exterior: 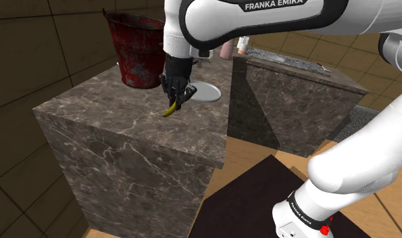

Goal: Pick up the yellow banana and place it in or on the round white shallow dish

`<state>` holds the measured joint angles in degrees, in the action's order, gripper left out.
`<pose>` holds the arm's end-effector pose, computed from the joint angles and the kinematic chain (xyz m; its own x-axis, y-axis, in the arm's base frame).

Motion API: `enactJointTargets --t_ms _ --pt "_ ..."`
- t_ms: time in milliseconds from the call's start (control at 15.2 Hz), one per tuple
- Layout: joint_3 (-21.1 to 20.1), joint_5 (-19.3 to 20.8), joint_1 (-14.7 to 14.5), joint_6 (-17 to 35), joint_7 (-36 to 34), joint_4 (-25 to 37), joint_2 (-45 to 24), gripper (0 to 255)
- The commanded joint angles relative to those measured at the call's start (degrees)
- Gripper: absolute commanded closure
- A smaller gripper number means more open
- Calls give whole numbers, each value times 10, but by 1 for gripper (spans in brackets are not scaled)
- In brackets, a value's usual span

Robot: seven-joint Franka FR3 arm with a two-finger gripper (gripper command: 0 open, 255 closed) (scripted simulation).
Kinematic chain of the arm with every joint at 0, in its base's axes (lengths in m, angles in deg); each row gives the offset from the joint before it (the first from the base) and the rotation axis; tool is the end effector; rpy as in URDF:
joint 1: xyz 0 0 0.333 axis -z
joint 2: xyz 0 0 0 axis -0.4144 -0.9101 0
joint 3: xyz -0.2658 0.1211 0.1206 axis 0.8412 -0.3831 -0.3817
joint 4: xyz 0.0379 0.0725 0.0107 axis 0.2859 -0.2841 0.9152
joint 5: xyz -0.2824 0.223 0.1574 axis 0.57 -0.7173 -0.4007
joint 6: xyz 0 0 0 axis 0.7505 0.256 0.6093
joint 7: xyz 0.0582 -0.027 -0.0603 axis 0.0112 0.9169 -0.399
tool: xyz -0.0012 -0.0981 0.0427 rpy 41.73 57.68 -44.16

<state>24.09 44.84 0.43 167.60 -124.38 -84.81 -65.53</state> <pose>0.4600 0.3050 0.4965 0.2942 -0.9555 0.0239 -0.9557 -0.2937 0.0217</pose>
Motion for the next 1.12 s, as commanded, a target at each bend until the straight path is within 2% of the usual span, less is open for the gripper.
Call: enactJointTargets --t_ms 0,396,726,1056 --pt "1 -4 1 -15 3 12 4 255" --pt "4 -8 2 -60 7 55 9 255" --pt "40 -2 32 -57 71 53 5 255" --pt "68 21 60 -56 123 69 -20 255"
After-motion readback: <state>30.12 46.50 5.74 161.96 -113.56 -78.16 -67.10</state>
